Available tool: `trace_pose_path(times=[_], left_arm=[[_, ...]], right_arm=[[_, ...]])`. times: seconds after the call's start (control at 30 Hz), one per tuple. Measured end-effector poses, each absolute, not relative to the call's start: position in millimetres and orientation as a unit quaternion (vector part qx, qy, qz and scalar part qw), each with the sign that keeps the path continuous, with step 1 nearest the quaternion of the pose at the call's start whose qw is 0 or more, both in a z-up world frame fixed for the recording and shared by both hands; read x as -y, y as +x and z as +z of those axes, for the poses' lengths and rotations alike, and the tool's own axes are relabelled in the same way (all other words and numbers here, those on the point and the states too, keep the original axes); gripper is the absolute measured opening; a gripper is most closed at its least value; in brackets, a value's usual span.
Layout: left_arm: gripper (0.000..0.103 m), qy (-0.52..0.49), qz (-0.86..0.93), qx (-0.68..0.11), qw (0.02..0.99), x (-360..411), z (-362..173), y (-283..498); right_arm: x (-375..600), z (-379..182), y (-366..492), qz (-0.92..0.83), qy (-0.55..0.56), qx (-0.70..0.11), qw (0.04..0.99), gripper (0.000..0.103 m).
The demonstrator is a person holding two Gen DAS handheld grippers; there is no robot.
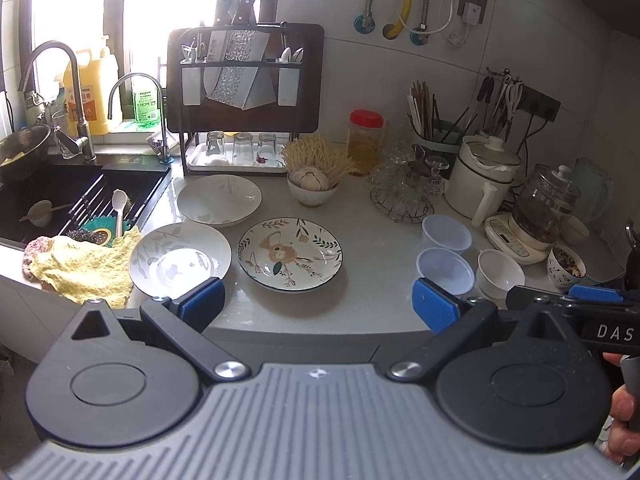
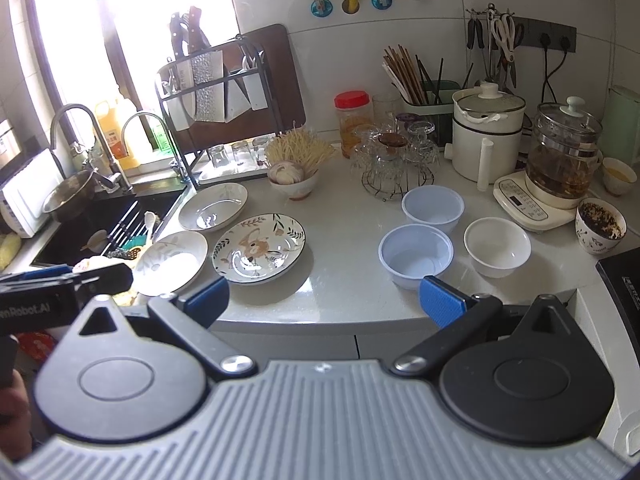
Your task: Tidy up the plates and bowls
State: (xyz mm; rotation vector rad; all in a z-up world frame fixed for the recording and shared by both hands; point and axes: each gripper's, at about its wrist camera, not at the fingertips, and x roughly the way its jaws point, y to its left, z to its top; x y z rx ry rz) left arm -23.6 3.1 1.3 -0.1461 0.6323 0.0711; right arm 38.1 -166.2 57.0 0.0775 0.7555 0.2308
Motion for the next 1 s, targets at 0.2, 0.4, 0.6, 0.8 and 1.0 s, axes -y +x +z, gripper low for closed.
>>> trace_pose_path(times=[0.2,0.4,0.6,0.8,1.0], left_arm=[[0.102,-0.074,0.039,-0.311,0.947,-4,3,-26],[0.102,-0.074,0.038,-0.311,0.947,-4,4,-28],[0.102,-0.077,0.032,-0.31,0.947,-1,2,-34],[0.102,-0.079,0.032,-0.31,0.947,0,1,-38],[0.102,-0.078,0.031,-0.311,0.947,0,1,-39]], right_arm=[[165,57,37,0.115,0.037,-0.369,0.922,0.103],[163,58,31,0.115,0.036,-0.364,0.923,0.103],[166,60,28,0.114,0.038,-0.362,0.924,0.103],[167,61,26,0.114,0.039,-0.36,0.925,0.103],[169,63,24,0.113,0.043,-0.354,0.927,0.103]])
